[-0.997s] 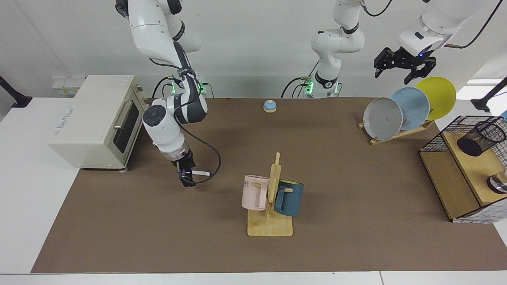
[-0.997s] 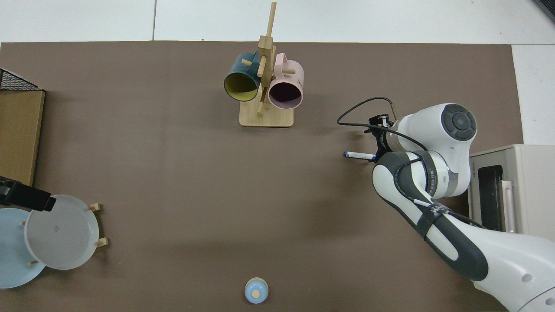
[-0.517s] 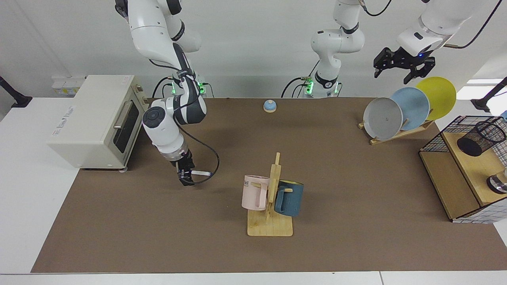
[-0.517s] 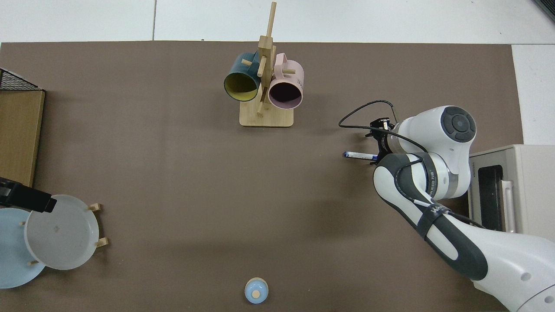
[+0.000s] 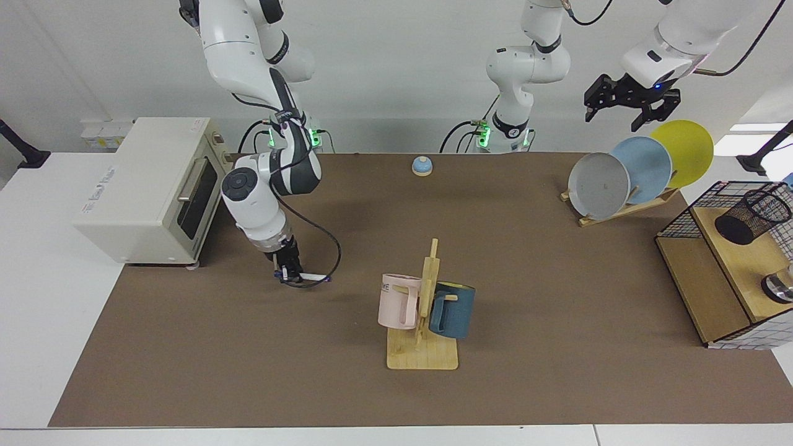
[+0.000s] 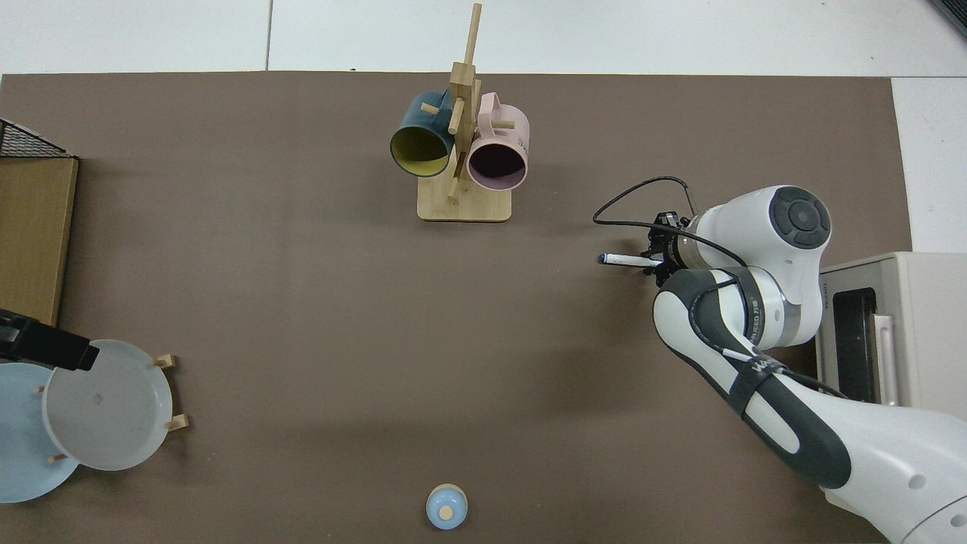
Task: Put markers into pen holder
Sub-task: 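Lift the marker with the right gripper and carry it toward the middle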
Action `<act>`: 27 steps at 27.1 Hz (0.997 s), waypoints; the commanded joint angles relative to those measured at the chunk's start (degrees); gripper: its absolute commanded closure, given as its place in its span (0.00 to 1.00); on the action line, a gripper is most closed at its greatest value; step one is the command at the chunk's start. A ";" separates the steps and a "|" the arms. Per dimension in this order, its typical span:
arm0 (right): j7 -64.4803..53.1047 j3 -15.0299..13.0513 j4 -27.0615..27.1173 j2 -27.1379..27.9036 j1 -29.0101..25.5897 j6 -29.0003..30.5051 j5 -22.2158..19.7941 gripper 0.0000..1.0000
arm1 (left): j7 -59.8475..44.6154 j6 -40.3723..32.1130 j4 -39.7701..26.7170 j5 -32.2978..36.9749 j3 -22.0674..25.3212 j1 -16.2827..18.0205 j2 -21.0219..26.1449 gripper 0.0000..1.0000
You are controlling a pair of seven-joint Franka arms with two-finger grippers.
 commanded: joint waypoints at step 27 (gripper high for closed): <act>-0.40 0.83 3.42 -16.58 -2.18 -22.12 -2.46 1.00 | -0.42 0.54 -1.23 -0.64 0.00 0.19 -1.31 0.00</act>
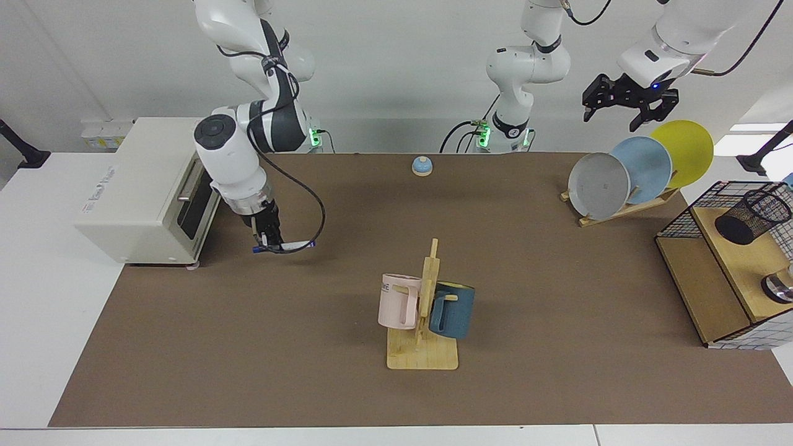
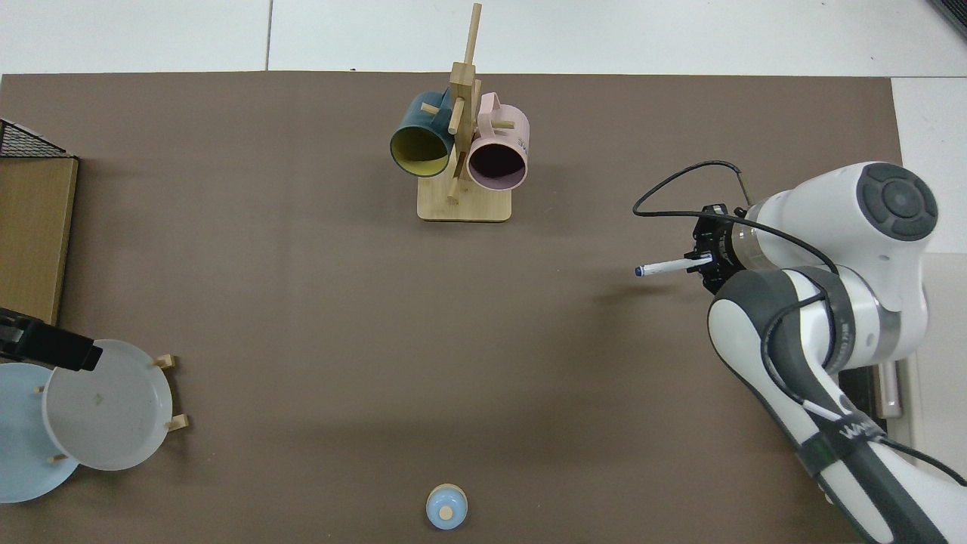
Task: Put markers into pen holder
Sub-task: 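Lift the marker with the right gripper and carry it toward the middle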
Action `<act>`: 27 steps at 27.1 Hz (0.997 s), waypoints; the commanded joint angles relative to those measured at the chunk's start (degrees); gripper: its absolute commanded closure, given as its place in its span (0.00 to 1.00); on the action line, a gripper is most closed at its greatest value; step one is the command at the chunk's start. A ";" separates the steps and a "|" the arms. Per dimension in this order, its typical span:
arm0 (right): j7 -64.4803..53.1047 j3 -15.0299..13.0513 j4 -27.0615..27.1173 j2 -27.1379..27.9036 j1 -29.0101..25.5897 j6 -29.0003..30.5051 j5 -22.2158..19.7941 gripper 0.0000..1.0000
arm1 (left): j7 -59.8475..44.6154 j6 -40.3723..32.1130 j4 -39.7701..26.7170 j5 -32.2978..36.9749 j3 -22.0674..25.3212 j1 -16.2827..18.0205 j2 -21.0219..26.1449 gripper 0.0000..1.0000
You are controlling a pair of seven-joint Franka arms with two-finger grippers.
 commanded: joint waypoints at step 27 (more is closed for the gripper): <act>14.12 1.51 7.67 -15.87 13.38 -22.79 4.02 1.00 | 3.62 3.48 -1.58 -4.58 -0.35 -0.66 -1.18 0.00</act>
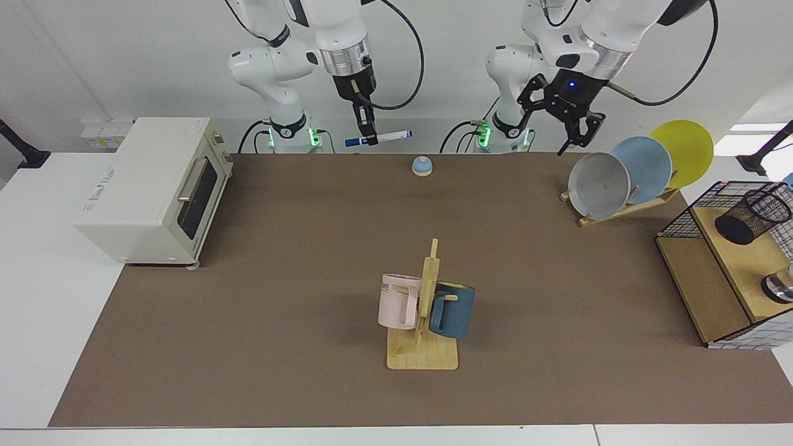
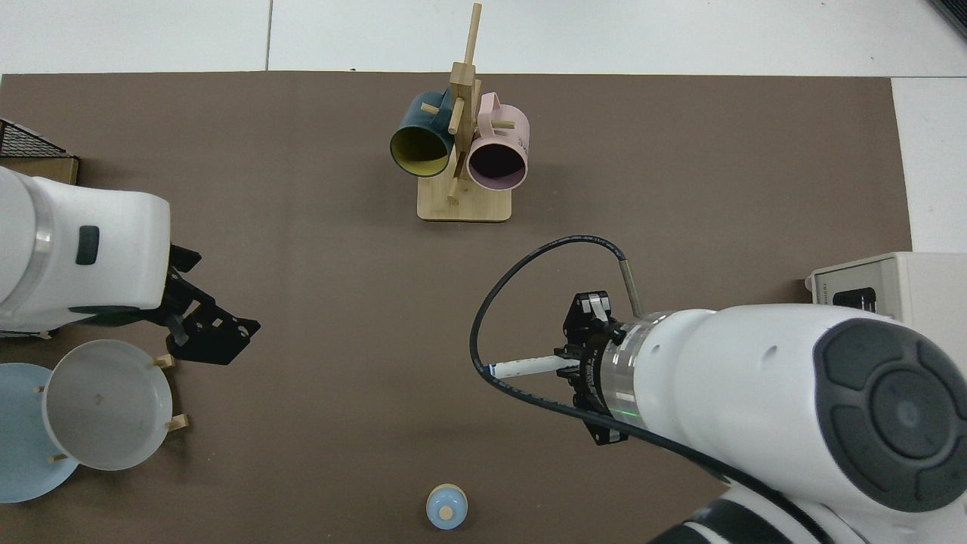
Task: Put markers into pen holder
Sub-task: 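Hold the marker with the right gripper while the left gripper approaches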
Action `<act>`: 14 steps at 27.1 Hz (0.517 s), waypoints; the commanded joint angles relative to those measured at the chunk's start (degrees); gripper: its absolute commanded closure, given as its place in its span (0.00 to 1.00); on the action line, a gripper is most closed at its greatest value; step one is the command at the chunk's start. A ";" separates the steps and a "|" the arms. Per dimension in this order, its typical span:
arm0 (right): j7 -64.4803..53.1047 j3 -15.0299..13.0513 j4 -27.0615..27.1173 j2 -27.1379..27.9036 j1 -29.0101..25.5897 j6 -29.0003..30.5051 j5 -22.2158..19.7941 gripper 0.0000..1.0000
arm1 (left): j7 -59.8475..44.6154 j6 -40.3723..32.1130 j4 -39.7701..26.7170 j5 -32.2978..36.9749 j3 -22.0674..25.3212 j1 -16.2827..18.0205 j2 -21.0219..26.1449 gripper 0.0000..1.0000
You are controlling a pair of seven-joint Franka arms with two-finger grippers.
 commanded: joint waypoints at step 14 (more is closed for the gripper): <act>-1.89 0.12 -0.65 0.07 0.34 0.25 -0.11 1.00 | 16.76 11.89 -10.91 -2.75 0.85 -9.42 -7.03 0.01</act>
